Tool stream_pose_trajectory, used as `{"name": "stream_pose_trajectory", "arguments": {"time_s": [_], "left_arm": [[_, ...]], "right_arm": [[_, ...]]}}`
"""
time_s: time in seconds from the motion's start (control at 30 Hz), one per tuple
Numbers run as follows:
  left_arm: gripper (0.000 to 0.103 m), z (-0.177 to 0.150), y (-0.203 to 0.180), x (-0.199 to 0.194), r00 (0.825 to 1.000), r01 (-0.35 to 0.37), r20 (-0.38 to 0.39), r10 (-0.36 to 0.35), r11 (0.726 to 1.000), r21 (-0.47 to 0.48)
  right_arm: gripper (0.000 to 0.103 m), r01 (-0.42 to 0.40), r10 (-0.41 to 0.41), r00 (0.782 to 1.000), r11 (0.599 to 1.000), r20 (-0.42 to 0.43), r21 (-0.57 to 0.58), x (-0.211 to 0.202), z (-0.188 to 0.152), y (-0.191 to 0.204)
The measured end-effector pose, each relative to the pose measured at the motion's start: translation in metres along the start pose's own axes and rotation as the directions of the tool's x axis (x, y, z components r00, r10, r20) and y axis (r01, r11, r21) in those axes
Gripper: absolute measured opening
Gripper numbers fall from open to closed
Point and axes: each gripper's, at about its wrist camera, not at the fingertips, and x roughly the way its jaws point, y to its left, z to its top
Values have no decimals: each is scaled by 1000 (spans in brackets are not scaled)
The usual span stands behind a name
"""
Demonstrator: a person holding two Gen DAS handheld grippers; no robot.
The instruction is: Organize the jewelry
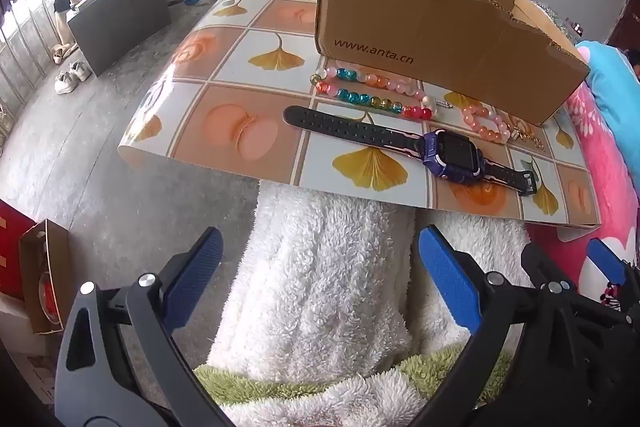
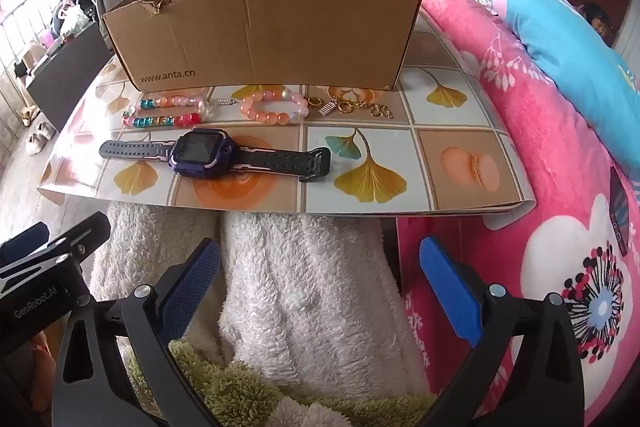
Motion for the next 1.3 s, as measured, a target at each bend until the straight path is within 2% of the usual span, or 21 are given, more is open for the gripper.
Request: {"name": "stream_pose_trajectory", "arguments": {"time_s": [0.8,1.3], "left_arm": [[95,-3,1,2,999,-38,-7,38,999,4],[95,-4,1,3,999,-39,-5,39,999,5]], "right_arm": [[98,-6,6,1000,1000,-5,26,0,0,-9],[98,-3,3,1000,1000,0,19,-1,1,-7]]}}
